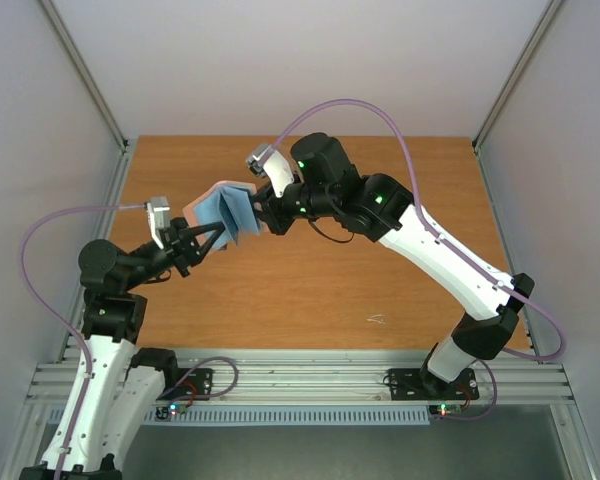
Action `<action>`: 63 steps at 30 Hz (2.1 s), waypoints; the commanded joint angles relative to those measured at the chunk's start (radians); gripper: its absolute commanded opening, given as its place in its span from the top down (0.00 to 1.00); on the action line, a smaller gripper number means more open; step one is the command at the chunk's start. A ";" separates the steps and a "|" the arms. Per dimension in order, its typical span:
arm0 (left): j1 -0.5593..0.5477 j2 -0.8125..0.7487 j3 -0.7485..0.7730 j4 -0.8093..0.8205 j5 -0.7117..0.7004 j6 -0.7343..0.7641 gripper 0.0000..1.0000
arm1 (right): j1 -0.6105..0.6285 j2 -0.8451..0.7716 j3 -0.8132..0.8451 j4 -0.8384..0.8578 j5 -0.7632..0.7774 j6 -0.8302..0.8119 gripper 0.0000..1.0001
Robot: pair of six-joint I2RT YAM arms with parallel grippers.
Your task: Take the credit cards out of the card holder
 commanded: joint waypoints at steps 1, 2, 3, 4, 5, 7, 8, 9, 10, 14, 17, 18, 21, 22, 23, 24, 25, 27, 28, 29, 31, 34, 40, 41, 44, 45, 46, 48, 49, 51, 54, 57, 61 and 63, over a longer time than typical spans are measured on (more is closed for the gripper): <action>-0.003 -0.016 -0.002 0.037 -0.006 0.000 0.67 | 0.002 -0.018 0.006 0.023 -0.011 0.000 0.99; -0.003 -0.015 -0.004 0.037 -0.009 -0.001 0.58 | 0.002 -0.019 0.006 0.022 -0.001 0.007 0.99; -0.003 -0.015 -0.005 0.038 -0.011 -0.003 0.51 | 0.001 -0.020 0.008 0.021 0.009 0.013 0.99; -0.003 -0.016 -0.006 0.037 -0.011 -0.003 0.46 | 0.001 -0.019 0.011 0.019 0.017 0.021 0.99; -0.003 -0.017 -0.008 0.035 -0.011 -0.003 0.43 | 0.002 -0.016 0.016 0.015 0.025 0.028 0.99; -0.003 -0.017 -0.006 0.030 -0.011 0.003 0.40 | 0.002 -0.005 0.036 -0.001 0.026 0.033 0.99; -0.003 -0.017 -0.007 0.029 -0.009 0.007 0.40 | 0.002 -0.001 0.040 -0.006 0.022 0.033 0.99; -0.003 -0.017 -0.007 0.028 -0.010 0.008 0.40 | 0.002 0.001 0.040 -0.005 0.017 0.032 0.99; -0.003 -0.017 -0.005 0.026 -0.010 0.008 0.40 | 0.002 0.001 0.041 -0.006 0.015 0.032 0.99; -0.003 -0.017 -0.002 0.033 -0.001 0.008 0.40 | 0.003 -0.002 0.041 -0.009 0.021 0.021 0.99; -0.003 -0.017 0.000 0.043 -0.001 0.007 0.43 | 0.001 -0.008 0.041 -0.009 0.015 0.011 0.99; -0.003 -0.018 0.001 0.051 0.002 0.001 0.40 | 0.001 -0.010 0.041 -0.011 0.022 0.008 0.99; -0.003 -0.016 0.001 0.083 0.029 -0.019 0.35 | -0.008 -0.015 0.041 -0.013 0.036 0.011 0.99; -0.003 -0.017 0.001 0.083 0.030 -0.019 0.36 | -0.012 -0.017 0.040 -0.013 0.028 0.013 0.99; -0.003 -0.017 0.001 0.084 0.028 -0.017 0.36 | -0.014 -0.017 0.041 -0.010 0.019 0.014 0.99; -0.003 -0.017 0.001 0.087 0.031 -0.018 0.37 | -0.015 -0.017 0.041 -0.009 0.013 0.015 0.99; -0.003 -0.015 0.001 0.091 0.034 -0.017 0.39 | -0.014 -0.016 0.041 -0.008 0.008 0.014 0.99; -0.003 -0.014 0.002 0.090 0.035 -0.013 0.50 | -0.014 -0.018 0.040 -0.007 0.005 0.015 0.99; -0.003 -0.015 0.002 0.089 0.036 -0.008 0.56 | -0.014 -0.018 0.040 -0.005 0.001 0.014 0.99; -0.003 -0.016 0.003 0.091 0.039 -0.004 0.62 | -0.015 -0.021 0.038 -0.003 -0.005 0.014 0.99; -0.003 -0.016 0.004 0.096 0.040 -0.002 0.71 | -0.017 -0.024 0.032 0.003 -0.021 0.011 0.99; -0.004 -0.017 0.004 0.120 0.053 -0.012 0.75 | -0.034 -0.041 0.009 0.030 -0.067 0.021 0.99; -0.004 -0.018 0.006 0.163 0.084 -0.052 0.81 | -0.101 -0.062 -0.045 0.081 -0.203 0.068 0.99; -0.003 -0.017 0.006 0.169 0.087 -0.060 0.84 | -0.108 -0.064 -0.055 0.090 -0.225 0.074 0.99; -0.003 -0.018 0.006 0.170 0.090 -0.067 0.99 | -0.127 -0.069 -0.078 0.115 -0.264 0.090 0.99; -0.003 -0.017 0.007 0.165 0.088 -0.066 1.00 | -0.131 -0.068 -0.083 0.119 -0.272 0.094 0.98; -0.003 -0.016 0.009 0.155 0.082 -0.066 1.00 | -0.134 -0.068 -0.083 0.119 -0.275 0.095 0.90; -0.003 -0.018 0.015 0.101 0.039 -0.055 1.00 | -0.142 -0.066 -0.078 0.099 -0.253 0.088 0.64; -0.003 -0.020 0.020 0.063 0.004 -0.046 1.00 | -0.149 -0.069 -0.078 0.084 -0.233 0.079 0.54; -0.003 -0.022 0.025 -0.002 -0.055 -0.017 1.00 | -0.168 -0.082 -0.079 0.059 -0.202 0.056 0.40; -0.003 -0.025 0.026 -0.050 -0.096 0.023 1.00 | -0.193 -0.103 -0.073 0.007 -0.176 0.002 0.25; -0.003 -0.026 0.028 -0.071 -0.103 0.050 1.00 | -0.194 -0.100 -0.032 -0.093 -0.158 -0.073 0.08; -0.003 -0.025 0.037 -0.104 -0.129 0.076 1.00 | -0.172 -0.086 -0.002 -0.143 -0.116 -0.087 0.01; -0.003 -0.023 0.037 -0.104 -0.124 0.082 1.00 | -0.142 -0.085 -0.013 -0.123 -0.127 -0.099 0.02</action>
